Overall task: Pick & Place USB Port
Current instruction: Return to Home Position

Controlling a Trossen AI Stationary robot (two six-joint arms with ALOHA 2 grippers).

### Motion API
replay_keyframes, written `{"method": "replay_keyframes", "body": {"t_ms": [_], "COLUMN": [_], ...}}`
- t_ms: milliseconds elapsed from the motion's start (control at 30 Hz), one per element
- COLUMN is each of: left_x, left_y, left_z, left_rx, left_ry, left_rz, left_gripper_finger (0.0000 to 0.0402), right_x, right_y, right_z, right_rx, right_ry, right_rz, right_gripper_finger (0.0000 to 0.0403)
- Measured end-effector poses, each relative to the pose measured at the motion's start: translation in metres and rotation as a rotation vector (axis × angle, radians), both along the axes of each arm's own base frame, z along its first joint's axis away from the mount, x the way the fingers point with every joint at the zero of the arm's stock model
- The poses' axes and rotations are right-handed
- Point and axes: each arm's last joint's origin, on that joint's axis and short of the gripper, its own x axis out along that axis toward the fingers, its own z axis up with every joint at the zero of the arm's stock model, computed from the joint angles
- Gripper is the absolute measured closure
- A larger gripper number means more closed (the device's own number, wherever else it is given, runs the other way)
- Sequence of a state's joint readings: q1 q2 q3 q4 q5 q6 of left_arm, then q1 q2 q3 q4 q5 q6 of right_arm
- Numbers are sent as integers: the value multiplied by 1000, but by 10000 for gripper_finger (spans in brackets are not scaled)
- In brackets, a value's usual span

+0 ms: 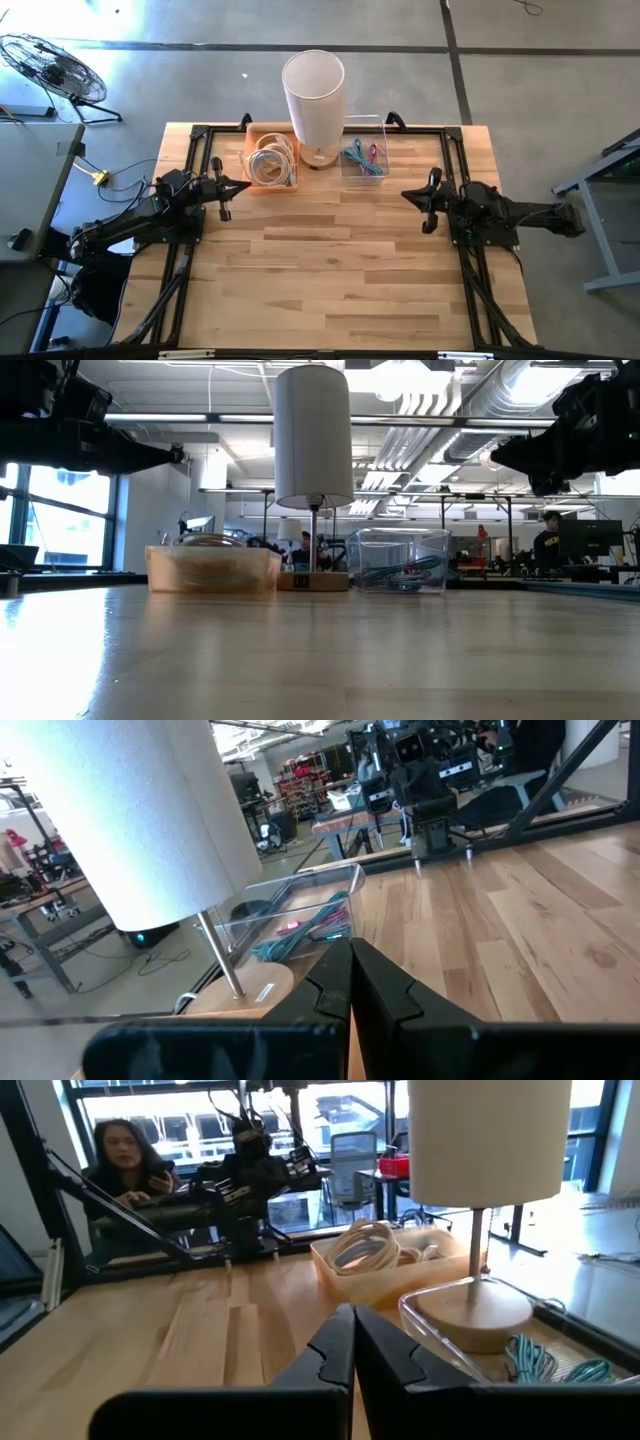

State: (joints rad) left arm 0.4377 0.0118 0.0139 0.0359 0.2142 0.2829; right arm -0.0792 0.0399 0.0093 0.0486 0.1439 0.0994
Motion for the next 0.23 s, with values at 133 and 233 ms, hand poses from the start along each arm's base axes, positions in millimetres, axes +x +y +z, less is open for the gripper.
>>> {"method": "replay_keyframes", "body": {"t_ms": [133, 233], "left_x": [0, 0], "left_y": [0, 0], "left_z": [0, 0], "left_rx": [0, 0], "left_ry": [0, 0], "left_rz": [0, 0], "left_gripper_finger": [401, 401], "right_x": [1, 1], "right_y": [0, 0], "right_z": [-1, -2], "right_rx": [55, 56], "right_ry": [5, 14], "right_rz": [3, 4], "right_gripper_finger": [402, 402]}}
